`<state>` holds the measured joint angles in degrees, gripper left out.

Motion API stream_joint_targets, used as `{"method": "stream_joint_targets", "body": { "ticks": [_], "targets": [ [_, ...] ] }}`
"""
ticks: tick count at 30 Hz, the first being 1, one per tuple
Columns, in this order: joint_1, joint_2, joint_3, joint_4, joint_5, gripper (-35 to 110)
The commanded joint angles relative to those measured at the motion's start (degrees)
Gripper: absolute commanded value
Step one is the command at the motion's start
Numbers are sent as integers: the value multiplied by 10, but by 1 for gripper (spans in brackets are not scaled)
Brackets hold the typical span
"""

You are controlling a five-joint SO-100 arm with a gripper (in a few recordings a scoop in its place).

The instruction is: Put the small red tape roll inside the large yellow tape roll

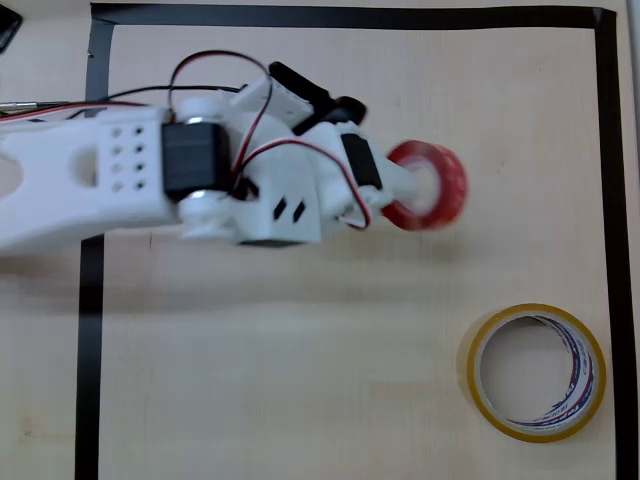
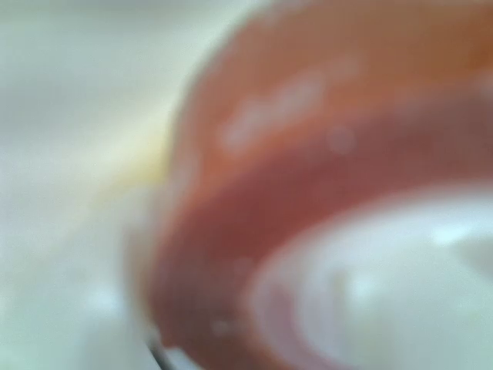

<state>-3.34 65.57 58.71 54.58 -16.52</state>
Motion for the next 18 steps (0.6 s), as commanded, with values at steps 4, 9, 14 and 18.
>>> {"method": "stream_joint_targets", "body": {
  "ticks": [4,9,14,18],
  "targets": [
    [12,107,-69,-81,16,0],
    [29,4,-206,-81,40,0],
    [57,-137,-392,-68,78,0],
    [75,-330,-697,2,79,0]
  ]
}}
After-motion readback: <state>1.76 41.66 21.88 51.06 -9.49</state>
